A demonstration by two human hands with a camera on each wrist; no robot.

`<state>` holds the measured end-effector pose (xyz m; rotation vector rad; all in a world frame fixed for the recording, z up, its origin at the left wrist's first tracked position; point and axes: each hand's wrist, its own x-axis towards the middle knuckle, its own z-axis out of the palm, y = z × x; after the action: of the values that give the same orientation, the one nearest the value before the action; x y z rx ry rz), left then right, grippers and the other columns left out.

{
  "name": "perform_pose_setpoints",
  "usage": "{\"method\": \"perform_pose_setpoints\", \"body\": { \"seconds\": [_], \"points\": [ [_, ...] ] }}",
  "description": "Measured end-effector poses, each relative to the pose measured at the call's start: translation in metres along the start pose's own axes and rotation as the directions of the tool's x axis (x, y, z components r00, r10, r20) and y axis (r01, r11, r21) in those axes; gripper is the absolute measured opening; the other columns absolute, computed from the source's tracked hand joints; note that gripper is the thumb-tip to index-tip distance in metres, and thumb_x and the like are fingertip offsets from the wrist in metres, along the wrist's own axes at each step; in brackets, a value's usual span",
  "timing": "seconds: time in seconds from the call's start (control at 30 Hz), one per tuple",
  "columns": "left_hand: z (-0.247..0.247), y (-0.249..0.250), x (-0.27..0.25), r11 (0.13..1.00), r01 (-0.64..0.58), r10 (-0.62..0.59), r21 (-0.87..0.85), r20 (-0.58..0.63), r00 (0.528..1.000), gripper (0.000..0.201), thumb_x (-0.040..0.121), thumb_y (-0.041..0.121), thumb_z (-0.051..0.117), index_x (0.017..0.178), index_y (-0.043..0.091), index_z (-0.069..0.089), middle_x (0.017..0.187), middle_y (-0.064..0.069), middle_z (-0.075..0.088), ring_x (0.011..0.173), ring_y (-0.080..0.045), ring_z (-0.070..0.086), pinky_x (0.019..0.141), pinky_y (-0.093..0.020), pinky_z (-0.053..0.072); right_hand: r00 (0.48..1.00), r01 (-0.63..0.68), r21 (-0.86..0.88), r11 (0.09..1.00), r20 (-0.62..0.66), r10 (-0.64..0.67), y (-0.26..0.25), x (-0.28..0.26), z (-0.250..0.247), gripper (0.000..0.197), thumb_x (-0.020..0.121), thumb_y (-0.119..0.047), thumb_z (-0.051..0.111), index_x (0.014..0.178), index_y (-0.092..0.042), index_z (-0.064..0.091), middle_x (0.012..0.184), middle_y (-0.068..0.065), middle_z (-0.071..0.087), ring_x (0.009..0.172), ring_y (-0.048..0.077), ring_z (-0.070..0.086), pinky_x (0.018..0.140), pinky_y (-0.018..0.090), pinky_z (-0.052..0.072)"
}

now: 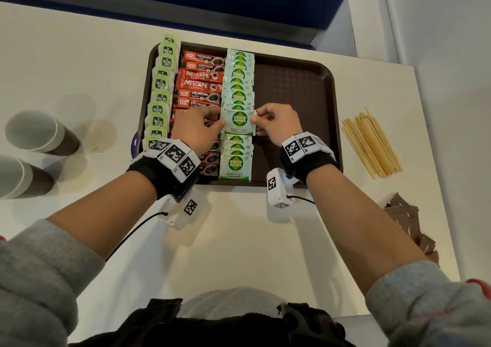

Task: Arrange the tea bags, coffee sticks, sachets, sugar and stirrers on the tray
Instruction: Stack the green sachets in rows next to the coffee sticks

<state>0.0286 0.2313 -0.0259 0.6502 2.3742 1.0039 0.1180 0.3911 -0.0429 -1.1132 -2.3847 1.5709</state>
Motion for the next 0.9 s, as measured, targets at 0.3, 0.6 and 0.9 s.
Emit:
{"method": "perform_pose_setpoints", "body": {
  "seconds": [0.3, 0.6, 0.9],
  "points": [
    [0.005, -0.001, 0.003, 0.997, -0.013, 0.007, 0.071, 0.086, 0.996, 0.039, 0.094, 0.029, 0.057, 0.13, 0.015, 0.059, 0.125, -0.004, 0.065, 0.121, -0.022, 0.056, 0.106, -0.033, 0.04, 0.996, -0.036, -0.019, 0.999, -0.084, 0.034, 0.0, -0.004, 0.001, 0.023, 0.078, -0.01, 0.075, 0.094, -0.013, 0.059, 0.067, -0.001, 0.063, 0.068, 0.019, 0.069, 0.067, 0.027, 0.058],
    [0.004, 0.004, 0.001, 0.994, -0.047, 0.033, 0.099, 0.136, 0.99, 0.032, 0.096, 0.026, 0.052, 0.122, 0.011, 0.064, 0.118, -0.012, 0.067, 0.112, -0.029, 0.059, 0.093, -0.033, 0.045, 0.996, -0.074, -0.022, 0.997, -0.06, 0.073, -0.003, -0.004, 0.005, 0.031, 0.078, 0.001, 0.071, 0.107, -0.005, 0.062, 0.069, -0.002, 0.063, 0.07, 0.013, 0.065, 0.072, 0.028, 0.059],
    [0.011, 0.018, -0.006, 0.997, -0.063, 0.062, -0.041, -0.038, 0.997, 0.037, 0.084, 0.022, 0.067, 0.12, 0.015, 0.06, 0.097, 0.0, 0.06, 0.091, -0.018, 0.058, 0.087, -0.034, 0.049, 0.983, -0.061, -0.123, 0.991, -0.178, 0.038, 0.0, -0.021, -0.017, 0.024, 0.078, -0.018, 0.075, 0.099, -0.017, 0.064, 0.071, -0.007, 0.066, 0.079, 0.014, 0.067, 0.087, 0.033, 0.053]
  ]
}}
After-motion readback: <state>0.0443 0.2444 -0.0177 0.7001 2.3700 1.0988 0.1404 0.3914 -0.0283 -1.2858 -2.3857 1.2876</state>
